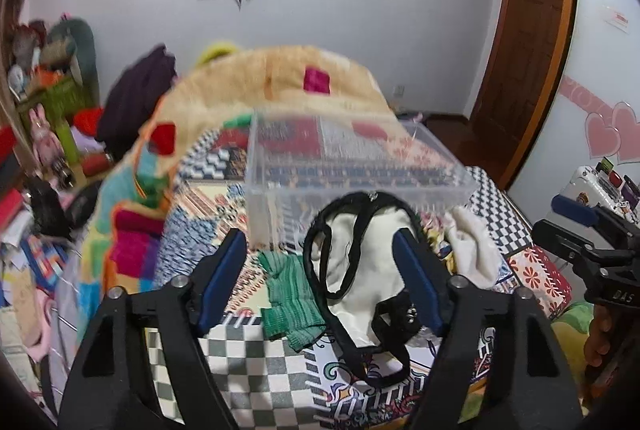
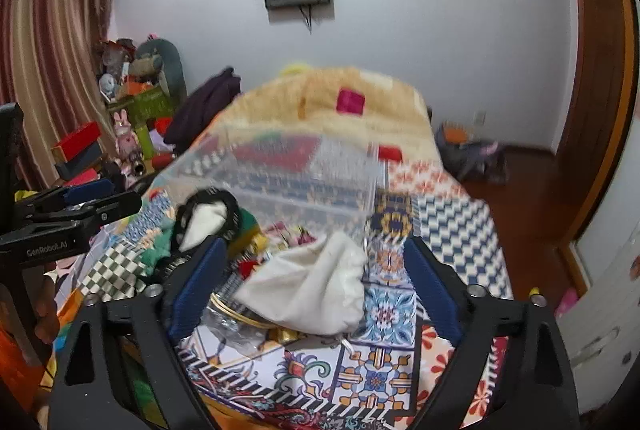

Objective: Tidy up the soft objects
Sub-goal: 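Grasp the black-strapped white bag with left tool while right tool grasps white cloth, then lift both held items and carry them over the clear plastic box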

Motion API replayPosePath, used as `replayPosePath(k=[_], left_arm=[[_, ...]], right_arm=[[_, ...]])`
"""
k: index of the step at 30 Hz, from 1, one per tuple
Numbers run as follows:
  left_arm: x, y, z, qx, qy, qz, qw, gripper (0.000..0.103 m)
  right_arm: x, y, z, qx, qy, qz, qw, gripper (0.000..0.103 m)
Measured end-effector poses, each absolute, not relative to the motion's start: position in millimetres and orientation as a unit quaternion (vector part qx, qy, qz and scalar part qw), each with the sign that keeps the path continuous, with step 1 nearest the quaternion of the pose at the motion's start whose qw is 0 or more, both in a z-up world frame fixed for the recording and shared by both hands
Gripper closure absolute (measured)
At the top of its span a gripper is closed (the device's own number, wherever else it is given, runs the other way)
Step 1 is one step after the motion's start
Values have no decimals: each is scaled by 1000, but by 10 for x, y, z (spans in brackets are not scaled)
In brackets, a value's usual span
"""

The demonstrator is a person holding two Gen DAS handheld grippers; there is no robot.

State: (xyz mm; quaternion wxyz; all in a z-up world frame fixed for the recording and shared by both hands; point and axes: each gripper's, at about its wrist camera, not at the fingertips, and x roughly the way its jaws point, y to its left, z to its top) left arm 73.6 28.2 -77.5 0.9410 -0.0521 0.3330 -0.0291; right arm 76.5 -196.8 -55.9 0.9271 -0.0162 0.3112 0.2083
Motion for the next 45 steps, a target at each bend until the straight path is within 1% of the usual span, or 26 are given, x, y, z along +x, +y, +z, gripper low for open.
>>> replayPosePath(k=[2, 3, 6, 10, 12, 14, 15, 16, 17, 19, 21, 22, 23, 24, 26, 28, 38, 45], left_arm=[[846, 279, -867, -56, 353, -38, 933, 39], [903, 265, -903, -56, 362, -43, 929, 42], [1075, 246, -1008, -55, 384, -52, 920, 48], [1270, 250, -1128, -64, 404, -53, 911, 50], [1320, 243, -1180, -66, 411, -56, 908, 52], [1357, 229, -1229, -67, 415, -59, 905, 55], [1363, 220, -1251, -67, 416, -61, 905, 59], [1367, 207, -1277, -69, 419, -65, 903, 62], [1374, 201, -1295, -70, 420, -66, 902, 64], [1364, 213, -1311, -73, 416, -66, 904, 69], [1344, 230, -1302, -76, 415, -67, 904, 79], [1325, 238, -1291, -78, 413, -68, 905, 80], [1309, 251, -1279, -80, 412, -69, 905, 84], [1287, 261, -1261, -80, 409, -70, 906, 87], [1216, 271, -1198, -74, 399, -66, 911, 90], [1125, 272, -1112, -65, 385, -61, 919, 93], [750, 290, -591, -49, 313, -58, 947, 93], [728, 389, -222, -57, 271, -52, 960, 93]], right_arm=[[852, -1989, -638, -9, 334, 210, 919, 26], [885, -1997, -673, -5, 345, 211, 915, 27], [963, -1986, -757, 2, 368, 216, 904, 30], [1048, -1938, -887, -4, 392, 212, 895, 30], [1098, -1897, -948, -5, 409, 213, 887, 34], [1134, -1875, -1024, -6, 427, 217, 878, 41], [1146, -1867, -1041, -5, 434, 219, 874, 42], [1151, -1854, -1066, -2, 441, 224, 869, 46], [1155, -1855, -1088, 2, 446, 229, 865, 52], [1140, -1866, -1099, 8, 450, 236, 861, 59], [1132, -1883, -1104, 11, 449, 240, 861, 69], [1124, -1890, -1106, 13, 449, 243, 860, 76], [1113, -1897, -1104, 16, 448, 246, 859, 81], [1101, -1906, -1100, 18, 447, 247, 860, 84], [1062, -1914, -1074, 17, 437, 244, 865, 90], [1042, -1937, -1021, 17, 423, 239, 874, 92], [846, -1944, -570, 14, 354, 256, 899, 93], [871, -1900, -177, 13, 293, 265, 919, 93]])
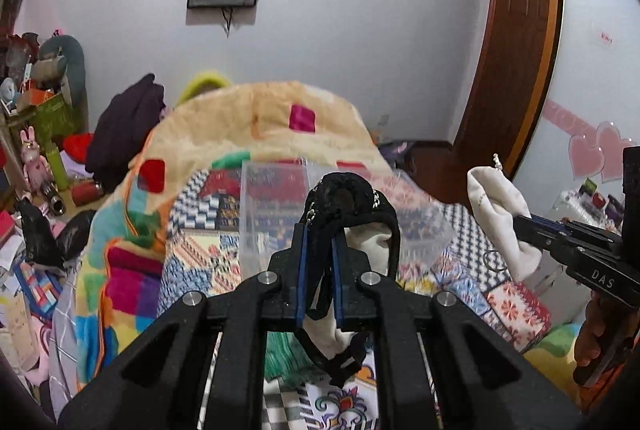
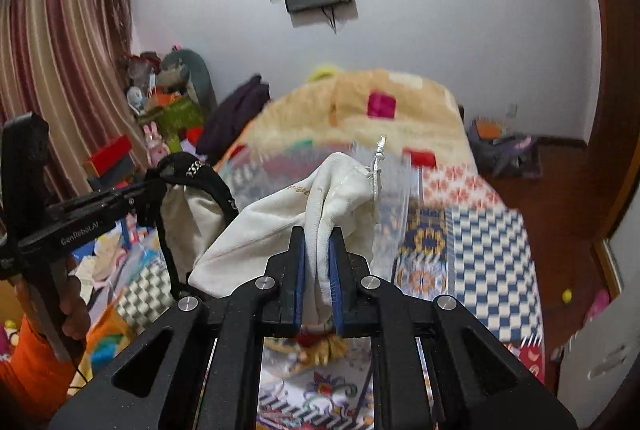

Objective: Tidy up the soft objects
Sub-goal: 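Lift both held items and carry them over the clear plastic box, then lower both items into the box and open both tools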

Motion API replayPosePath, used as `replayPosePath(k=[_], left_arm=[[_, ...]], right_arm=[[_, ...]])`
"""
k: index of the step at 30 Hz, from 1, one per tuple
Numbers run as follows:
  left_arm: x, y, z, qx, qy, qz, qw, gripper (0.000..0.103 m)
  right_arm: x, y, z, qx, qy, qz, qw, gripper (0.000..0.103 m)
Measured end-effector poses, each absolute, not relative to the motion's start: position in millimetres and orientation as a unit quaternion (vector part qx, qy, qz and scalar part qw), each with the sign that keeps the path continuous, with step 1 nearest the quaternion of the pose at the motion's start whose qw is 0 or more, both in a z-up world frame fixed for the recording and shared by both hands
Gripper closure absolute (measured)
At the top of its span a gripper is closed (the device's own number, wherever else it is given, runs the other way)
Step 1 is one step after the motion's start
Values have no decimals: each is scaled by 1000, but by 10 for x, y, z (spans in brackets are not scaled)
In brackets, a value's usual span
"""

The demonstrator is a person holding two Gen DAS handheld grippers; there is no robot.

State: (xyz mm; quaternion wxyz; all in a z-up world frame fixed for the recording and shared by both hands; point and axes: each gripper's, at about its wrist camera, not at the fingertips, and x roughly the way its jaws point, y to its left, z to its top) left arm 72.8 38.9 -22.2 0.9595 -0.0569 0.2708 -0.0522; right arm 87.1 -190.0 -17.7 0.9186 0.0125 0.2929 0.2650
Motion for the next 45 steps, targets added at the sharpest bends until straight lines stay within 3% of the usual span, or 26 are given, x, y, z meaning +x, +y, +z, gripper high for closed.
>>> replayPosePath(k=[8, 16, 31, 40, 42, 45], left_arm=[[965, 542, 93, -63, 234, -35, 970, 93], [1376, 630, 83, -60, 238, -18, 969, 93], [2188, 419, -797, -26, 364, -23, 931, 93], [2200, 371, -989, -29, 401, -40, 915, 92], [2166, 373, -960, -30, 402, -43, 914, 89], [2092, 383, -894, -32, 400, -49, 915, 82]], right_arm=[[1179, -1812, -7, 18, 264, 258, 929, 93], [1490, -1648, -89, 6, 278, 246, 929, 93], [1946, -1368, -635, -20, 372, 235, 898, 93], [1969, -1283, -767, -40, 402, 242, 882, 92], [1968, -1286, -752, -38, 405, 245, 880, 89], [1942, -1306, -715, -39, 401, 240, 883, 77]])
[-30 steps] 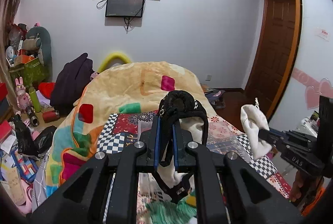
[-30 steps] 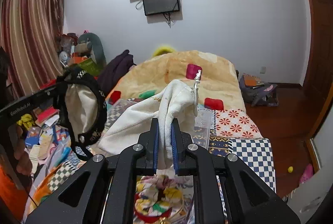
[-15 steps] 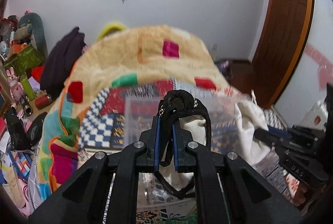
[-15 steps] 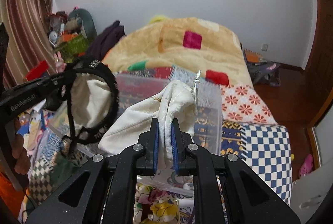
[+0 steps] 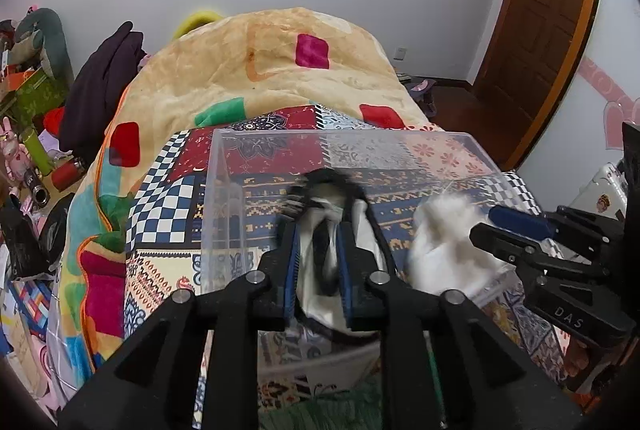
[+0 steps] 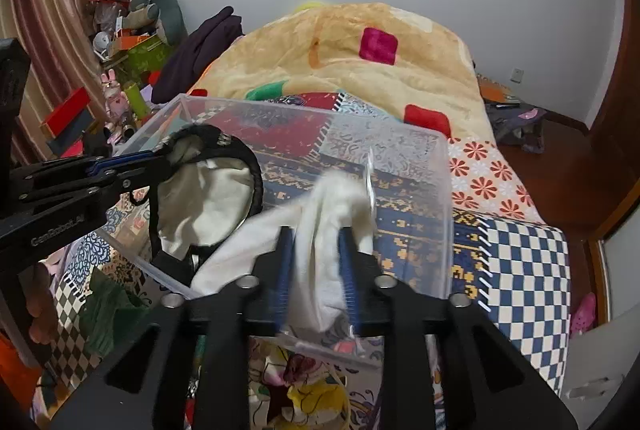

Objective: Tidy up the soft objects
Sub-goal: 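Lower both items into the box and open both tools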

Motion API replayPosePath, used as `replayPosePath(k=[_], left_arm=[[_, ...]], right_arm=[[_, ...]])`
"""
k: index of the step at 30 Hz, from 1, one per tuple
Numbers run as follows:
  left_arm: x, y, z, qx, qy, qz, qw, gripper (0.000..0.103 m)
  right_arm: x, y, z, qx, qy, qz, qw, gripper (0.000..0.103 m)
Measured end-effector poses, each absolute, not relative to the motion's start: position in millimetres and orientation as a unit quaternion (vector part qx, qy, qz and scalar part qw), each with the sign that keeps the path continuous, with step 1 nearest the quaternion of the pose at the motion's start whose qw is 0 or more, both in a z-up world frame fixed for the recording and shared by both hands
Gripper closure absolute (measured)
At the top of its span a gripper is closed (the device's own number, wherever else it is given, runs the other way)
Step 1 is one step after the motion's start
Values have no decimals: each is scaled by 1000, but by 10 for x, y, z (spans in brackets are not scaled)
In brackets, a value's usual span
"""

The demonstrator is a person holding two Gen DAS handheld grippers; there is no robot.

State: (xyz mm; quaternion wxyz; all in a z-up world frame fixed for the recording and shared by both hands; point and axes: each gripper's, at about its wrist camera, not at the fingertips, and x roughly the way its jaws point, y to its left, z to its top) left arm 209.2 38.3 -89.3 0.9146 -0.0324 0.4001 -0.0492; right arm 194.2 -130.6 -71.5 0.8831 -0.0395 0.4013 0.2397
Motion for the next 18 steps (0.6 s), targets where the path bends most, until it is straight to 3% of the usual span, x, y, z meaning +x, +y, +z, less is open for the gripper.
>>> replayPosePath(k=[4, 6, 13, 18], left_arm=[[1945, 381, -763, -31, 384, -50, 922, 65], [1842, 376, -680, -30, 370, -48, 927, 50], [1509, 358, -437, -27, 333, -53, 941, 37], [1338, 351, -443, -34, 329, -59, 942, 30]], right_arm=[[1844, -1360, -588, -40, 379, 236, 894, 61], [1761, -1381, -496, -43, 362, 233, 901, 54], [1467, -1469, -264, -48, 316, 230, 919, 29], [1300, -1521, -299, -55, 316, 232, 918, 25]])
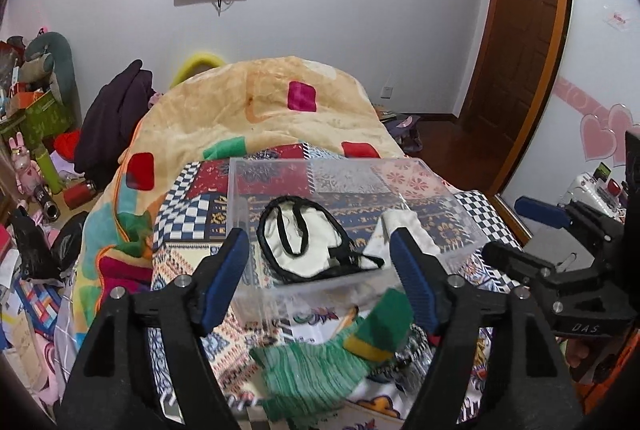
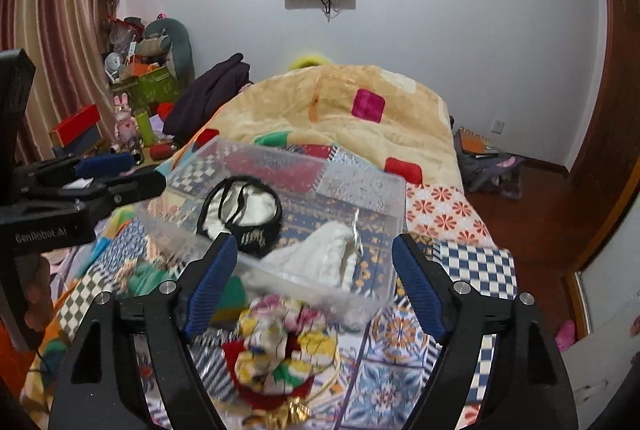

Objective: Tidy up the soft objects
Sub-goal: 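Lower both items into the box and open both tools, then grasp the green-yellow sponge with left tool while right tool grasps floral pouch, then carry the sponge and floral pouch over the clear box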

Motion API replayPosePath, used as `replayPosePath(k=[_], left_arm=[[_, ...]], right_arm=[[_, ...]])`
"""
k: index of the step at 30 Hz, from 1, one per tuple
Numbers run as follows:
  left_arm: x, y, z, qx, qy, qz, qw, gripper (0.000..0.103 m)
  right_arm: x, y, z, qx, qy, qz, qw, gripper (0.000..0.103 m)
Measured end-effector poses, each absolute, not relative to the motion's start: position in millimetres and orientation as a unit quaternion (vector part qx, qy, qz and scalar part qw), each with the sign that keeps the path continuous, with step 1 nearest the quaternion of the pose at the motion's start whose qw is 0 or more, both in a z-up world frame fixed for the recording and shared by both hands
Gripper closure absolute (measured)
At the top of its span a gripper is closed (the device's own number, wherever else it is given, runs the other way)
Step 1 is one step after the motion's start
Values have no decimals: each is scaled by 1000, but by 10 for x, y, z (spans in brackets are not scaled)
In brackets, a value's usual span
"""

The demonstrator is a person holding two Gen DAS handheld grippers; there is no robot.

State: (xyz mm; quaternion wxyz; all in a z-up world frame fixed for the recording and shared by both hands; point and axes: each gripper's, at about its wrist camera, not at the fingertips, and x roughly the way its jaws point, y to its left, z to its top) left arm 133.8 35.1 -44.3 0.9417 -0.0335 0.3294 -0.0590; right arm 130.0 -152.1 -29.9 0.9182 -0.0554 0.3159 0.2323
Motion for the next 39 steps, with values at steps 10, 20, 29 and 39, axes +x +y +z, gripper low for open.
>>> replayPosePath(k=[10, 20, 29, 39], left_arm=[[1199, 257, -810, -40, 374, -72, 924, 29], [1215, 27, -1169, -26, 413, -98, 905, 30], [1267, -89, -1301, -32, 429, -122, 894, 59], [1106, -79, -1146, -28, 396, -129, 909, 68]], right_arm=[[1168, -1538, -654, -47, 361, 244, 899, 26], [1197, -1467, -954, -33, 410, 274, 869, 51], [1195, -1463, -1065, -21, 435, 293, 851, 79], [1126, -1463, -951, -21, 415, 297, 860, 93]])
